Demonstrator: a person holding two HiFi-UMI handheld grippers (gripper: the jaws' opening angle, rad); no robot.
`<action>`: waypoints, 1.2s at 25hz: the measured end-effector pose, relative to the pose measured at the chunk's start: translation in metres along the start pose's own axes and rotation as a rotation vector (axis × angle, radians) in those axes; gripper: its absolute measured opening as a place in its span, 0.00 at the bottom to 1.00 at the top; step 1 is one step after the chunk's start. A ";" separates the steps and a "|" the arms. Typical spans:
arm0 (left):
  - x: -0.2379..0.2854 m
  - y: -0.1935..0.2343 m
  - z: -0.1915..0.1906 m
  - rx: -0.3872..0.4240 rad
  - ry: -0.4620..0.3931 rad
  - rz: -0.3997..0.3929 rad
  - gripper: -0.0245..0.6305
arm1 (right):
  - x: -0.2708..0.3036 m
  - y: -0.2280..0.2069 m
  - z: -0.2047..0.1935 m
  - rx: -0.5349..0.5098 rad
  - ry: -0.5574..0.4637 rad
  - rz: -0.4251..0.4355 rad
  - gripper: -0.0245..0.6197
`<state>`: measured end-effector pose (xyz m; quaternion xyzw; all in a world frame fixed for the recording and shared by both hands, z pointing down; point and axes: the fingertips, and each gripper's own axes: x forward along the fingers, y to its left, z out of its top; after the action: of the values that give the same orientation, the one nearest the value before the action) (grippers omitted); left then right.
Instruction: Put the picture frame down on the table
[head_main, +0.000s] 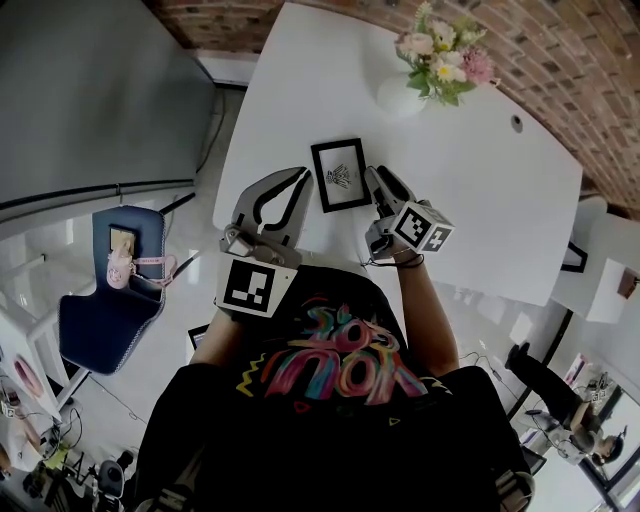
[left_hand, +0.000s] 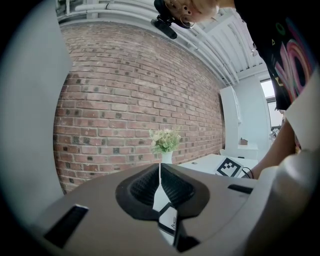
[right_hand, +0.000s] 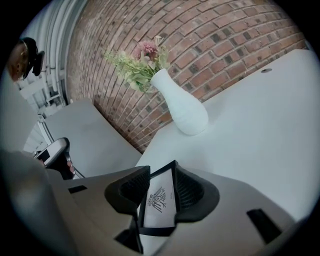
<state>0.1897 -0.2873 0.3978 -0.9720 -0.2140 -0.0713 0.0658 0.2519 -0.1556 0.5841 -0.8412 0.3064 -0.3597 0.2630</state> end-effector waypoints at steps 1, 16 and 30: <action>-0.001 -0.001 0.002 0.003 -0.004 0.002 0.08 | -0.002 0.003 0.004 -0.002 -0.009 0.007 0.30; -0.014 -0.002 0.053 -0.097 -0.161 0.086 0.08 | -0.062 0.123 0.089 -0.249 -0.170 0.258 0.27; -0.021 -0.004 0.096 -0.049 -0.213 0.072 0.08 | -0.140 0.220 0.148 -0.683 -0.388 0.284 0.17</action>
<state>0.1795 -0.2773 0.3009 -0.9825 -0.1828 0.0298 0.0213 0.2161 -0.1722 0.2863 -0.8816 0.4658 -0.0323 0.0687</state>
